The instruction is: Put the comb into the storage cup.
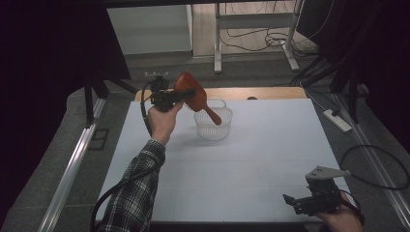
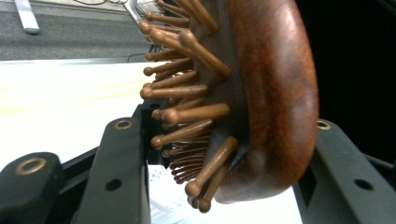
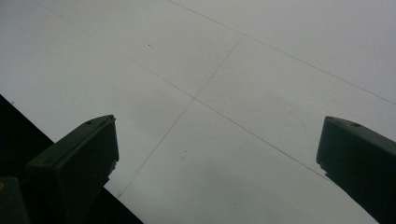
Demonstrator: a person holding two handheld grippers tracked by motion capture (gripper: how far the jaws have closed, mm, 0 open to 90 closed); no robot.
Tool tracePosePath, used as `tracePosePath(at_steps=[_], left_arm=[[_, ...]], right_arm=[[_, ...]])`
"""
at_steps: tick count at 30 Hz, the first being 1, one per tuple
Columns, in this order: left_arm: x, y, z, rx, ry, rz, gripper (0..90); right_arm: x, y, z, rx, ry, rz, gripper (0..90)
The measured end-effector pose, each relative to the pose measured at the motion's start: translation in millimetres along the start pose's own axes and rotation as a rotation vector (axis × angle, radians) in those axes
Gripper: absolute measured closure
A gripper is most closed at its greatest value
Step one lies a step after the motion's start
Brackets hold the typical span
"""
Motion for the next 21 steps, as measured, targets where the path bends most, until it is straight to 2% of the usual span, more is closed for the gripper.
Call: tracePosePath(at_steps=[16, 21], left_arm=[[28.4, 4.9, -23.4, -0.015, -0.003, 0.008, 53.9], [34.7, 7.0, -29.3, -0.011, 0.005, 0.023, 53.9]], right_arm=[[0.7, 1.1, -0.5, -0.010, 0.009, -0.004, 0.0], [1.0, 1.1, -0.6, -0.013, 0.011, -0.004, 0.0]])
Point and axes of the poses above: each handheld gripper's, and its own axes: x roughly forward along the jaws, z roughly out of its top, y roughly to its left, the point moved 3 cm from there along x, roughly forward along the jaws, and after that the axes turned 11 degrees about -z, right-handed, at the moved point
